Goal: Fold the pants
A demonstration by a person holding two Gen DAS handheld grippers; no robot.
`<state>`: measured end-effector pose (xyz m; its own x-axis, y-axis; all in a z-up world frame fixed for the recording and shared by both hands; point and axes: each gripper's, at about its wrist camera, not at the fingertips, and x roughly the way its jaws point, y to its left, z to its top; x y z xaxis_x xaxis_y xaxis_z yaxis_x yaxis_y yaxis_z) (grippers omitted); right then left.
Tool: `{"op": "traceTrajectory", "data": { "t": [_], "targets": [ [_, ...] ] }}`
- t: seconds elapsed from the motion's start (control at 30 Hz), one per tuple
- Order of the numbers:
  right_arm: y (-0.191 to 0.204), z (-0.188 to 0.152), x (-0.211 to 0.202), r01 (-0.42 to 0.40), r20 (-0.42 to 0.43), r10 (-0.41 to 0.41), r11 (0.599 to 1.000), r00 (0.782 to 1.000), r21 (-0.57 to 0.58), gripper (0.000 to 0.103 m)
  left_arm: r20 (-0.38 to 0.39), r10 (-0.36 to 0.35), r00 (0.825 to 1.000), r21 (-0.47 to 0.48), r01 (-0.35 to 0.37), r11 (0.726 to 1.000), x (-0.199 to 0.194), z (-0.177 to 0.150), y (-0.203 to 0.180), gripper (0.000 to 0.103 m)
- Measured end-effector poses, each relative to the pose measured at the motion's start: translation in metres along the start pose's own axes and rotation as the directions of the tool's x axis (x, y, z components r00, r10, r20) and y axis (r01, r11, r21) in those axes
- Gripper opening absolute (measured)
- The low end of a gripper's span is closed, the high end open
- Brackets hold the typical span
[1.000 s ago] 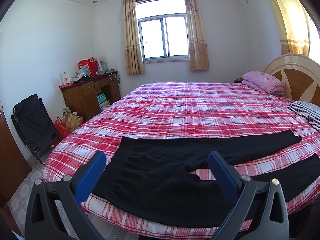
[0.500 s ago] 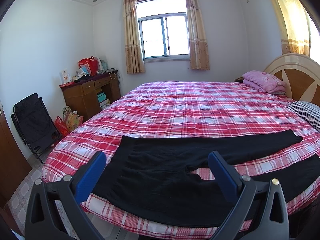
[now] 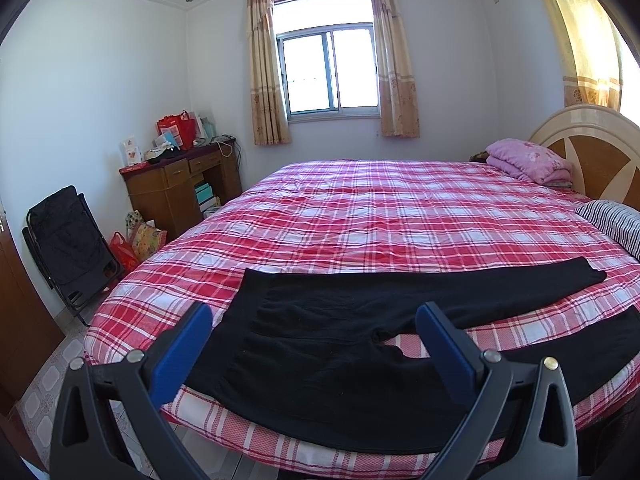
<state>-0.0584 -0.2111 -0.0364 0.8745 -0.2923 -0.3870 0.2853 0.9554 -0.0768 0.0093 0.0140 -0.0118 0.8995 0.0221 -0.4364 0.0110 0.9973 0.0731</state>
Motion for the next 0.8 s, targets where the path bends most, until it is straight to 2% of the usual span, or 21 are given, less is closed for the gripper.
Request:
{"op": "traceTrajectory", "data": {
  "t": [0.4,0.53,0.67,0.7,0.8],
  "targets": [
    [0.004,-0.005,0.009,-0.007,-0.026,0.006,1.000,1.000,-0.013,0.102,-0.029,0.003,1.000,0.016,-0.002,1.000,0.010,-0.003,-0.003,0.103],
    [0.007,-0.011,0.020,-0.058,-0.066,0.057,0.998,0.996,-0.017,0.102,-0.049,-0.012,0.999,0.028,0.013,1.000,0.022,-0.005,-0.001,0.103],
    [0.008,-0.021,0.037,-0.079,-0.106,0.075,0.996,0.991,-0.033,0.102,-0.117,0.042,0.992,0.024,-0.040,0.999,0.059,-0.012,0.018,0.103],
    [0.008,-0.025,0.044,-0.074,-0.115,0.068,0.996,0.991,-0.049,0.102,-0.141,0.075,0.987,0.023,-0.073,0.997,0.074,-0.013,0.029,0.103],
    [0.003,-0.030,0.060,-0.058,-0.134,0.048,0.996,0.990,-0.073,0.102,-0.147,0.157,0.977,0.041,-0.153,0.987,0.102,-0.016,0.054,0.103]
  ]
}}
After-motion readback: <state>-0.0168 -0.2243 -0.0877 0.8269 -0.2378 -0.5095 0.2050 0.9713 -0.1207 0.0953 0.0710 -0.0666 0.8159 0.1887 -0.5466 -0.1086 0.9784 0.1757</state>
